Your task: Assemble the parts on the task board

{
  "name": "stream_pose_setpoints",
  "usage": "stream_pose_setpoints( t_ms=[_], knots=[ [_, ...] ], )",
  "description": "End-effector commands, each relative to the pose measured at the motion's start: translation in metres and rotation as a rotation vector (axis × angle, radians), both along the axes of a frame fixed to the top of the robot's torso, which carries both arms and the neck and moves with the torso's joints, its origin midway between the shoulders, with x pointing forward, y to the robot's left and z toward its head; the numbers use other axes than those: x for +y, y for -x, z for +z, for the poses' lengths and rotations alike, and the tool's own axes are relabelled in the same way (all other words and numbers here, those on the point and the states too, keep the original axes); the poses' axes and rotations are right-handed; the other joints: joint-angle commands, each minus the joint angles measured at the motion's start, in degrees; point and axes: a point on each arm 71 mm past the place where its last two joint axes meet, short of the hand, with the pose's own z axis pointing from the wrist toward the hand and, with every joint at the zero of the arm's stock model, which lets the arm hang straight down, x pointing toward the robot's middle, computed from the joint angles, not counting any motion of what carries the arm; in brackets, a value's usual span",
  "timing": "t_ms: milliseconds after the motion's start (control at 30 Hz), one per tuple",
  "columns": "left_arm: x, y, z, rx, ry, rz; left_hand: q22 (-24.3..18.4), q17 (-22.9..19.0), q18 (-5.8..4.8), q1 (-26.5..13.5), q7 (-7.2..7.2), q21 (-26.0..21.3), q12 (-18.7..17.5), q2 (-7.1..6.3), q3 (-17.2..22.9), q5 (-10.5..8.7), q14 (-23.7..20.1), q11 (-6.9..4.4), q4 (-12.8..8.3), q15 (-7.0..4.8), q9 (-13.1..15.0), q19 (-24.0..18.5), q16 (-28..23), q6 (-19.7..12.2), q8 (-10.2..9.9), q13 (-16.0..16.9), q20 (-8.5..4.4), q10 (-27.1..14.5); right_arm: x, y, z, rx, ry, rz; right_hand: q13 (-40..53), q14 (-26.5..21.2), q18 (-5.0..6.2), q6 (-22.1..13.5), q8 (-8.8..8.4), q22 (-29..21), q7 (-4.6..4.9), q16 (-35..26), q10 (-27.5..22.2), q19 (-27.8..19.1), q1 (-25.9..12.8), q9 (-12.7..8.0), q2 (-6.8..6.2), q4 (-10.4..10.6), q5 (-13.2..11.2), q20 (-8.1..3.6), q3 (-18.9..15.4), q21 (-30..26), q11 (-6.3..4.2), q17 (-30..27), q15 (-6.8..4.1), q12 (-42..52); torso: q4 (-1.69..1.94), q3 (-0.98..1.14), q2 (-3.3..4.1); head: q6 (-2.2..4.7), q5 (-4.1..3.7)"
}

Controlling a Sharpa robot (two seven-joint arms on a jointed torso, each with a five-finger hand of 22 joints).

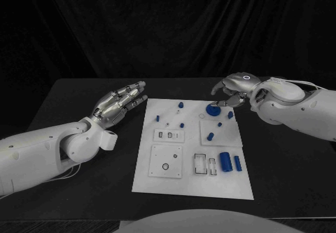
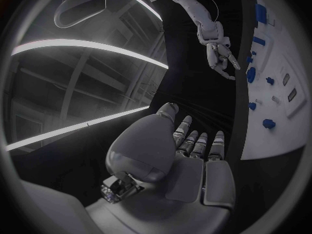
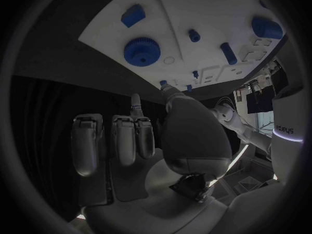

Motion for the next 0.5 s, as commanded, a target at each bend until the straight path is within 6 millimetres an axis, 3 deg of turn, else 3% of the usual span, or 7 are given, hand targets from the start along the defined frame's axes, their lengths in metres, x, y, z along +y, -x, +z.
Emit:
stream_pose_setpoints(
  t_ms=[33,67,167,233,333,500],
  knots=[
    [-0.002,0.0,0.002,-0.011,0.017,-0.018,0.1,-0.1,1.12,0.5,1.11,0.1,0.3,0.08,0.3,0.34,0.1,0.41,-0.1,0.52,0.1,0.0,-0.2,0.5,0.3,0.1,0.48,0.0,-0.006,-0.001,-0.008,0.067,0.029,-0.077,15.1,6.0,-0.41,-0.7,-0.71,15.1,0.11,0.1,6.0,6.2,3.0,-0.5,0.54,-1.1,1.1,0.29,1.3,0.2,0.22,15.1,0.23,0.1,0.09,0.0,-0.07,-0.12,0.01],
    [-0.002,0.0,0.002,-0.011,0.017,-0.018,0.1,-0.1,1.12,0.5,1.11,0.1,0.3,0.08,0.3,0.34,0.1,0.41,-0.1,0.52,0.1,0.0,-0.2,0.5,0.3,0.1,0.48,0.0,-0.006,-0.001,-0.009,0.072,0.033,-0.08,15.1,6.0,-0.41,-0.9,-0.99,15.1,0.2,0.1,6.0,6.2,4.9,-0.8,0.86,-2.2,2.7,0.28,2.0,0.2,0.27,15.1,0.26,0.1,0.05,-0.04,-0.08,-0.1,0.01],
    [-0.002,0.0,0.002,-0.012,0.018,-0.019,0.1,-0.1,1.12,0.5,1.11,0.1,0.3,0.08,0.3,0.34,0.1,0.41,-0.1,0.52,0.1,0.0,-0.2,0.5,0.3,0.1,0.48,0.0,-0.007,-0.001,-0.012,0.085,0.04,-0.086,15.1,6.0,-0.41,-1.2,-1.3,15.1,0.17,0.1,6.0,6.2,6.4,-1.4,1.02,-3.4,2.9,0.32,2.4,0.2,0.27,15.1,0.28,0.1,-0.03,-0.09,-0.15,-0.07,0.13],
    [-0.002,0.0,0.002,-0.012,0.019,-0.018,0.1,-0.1,1.12,0.5,1.11,0.1,0.3,0.08,0.3,0.34,0.1,0.41,-0.1,0.52,0.1,0.0,-0.2,0.5,0.3,0.1,0.48,0.0,-0.008,-0.001,-0.014,0.09,0.042,-0.088,15.1,6.0,-0.41,-1.4,-1.45,15.1,-0.05,0.1,6.0,6.2,6.9,-2.1,0.51,-3.6,-0.1,0.26,1.8,0.2,0.07,15.1,0.19,0.1,0.02,-0.06,-0.15,-0.06,0.14],
    [-0.001,0.001,0.003,-0.013,0.019,-0.018,0.1,-0.1,1.11,0.6,1.13,0.1,0.3,0.1,0.4,0.34,0.1,0.44,-0.1,0.56,0.1,0.0,-0.2,0.6,0.4,0.1,0.53,0.0,-0.008,-0.001,-0.017,0.09,0.039,-0.086,15.1,6.0,-0.41,-1.0,-1.32,15.1,-0.24,0.1,6.0,6.2,6.8,-2.9,-0.68,-2.0,-3.6,0.17,0.3,0.2,0.0,15.1,-0.02,0.1,0.02,-0.02,-0.11,-0.08,0.2],
    [-0.001,0.001,0.003,-0.012,0.019,-0.018,0.1,-0.1,1.11,0.6,1.13,0.1,0.3,0.1,0.4,0.34,0.1,0.45,-0.2,0.57,0.1,0.0,-0.2,0.6,0.4,0.1,0.54,0.0,-0.007,0.0,-0.019,0.085,0.032,-0.075,15.1,6.0,-0.41,-0.5,-1.19,15.1,-0.37,0.1,6.0,6.2,7.8,-3.3,-1.1,-1.0,-4.0,0.06,-0.1,0.2,-0.18,15.1,-0.07,0.1,0.0,-0.01,-0.14,-0.23,0.23]
  ],
)
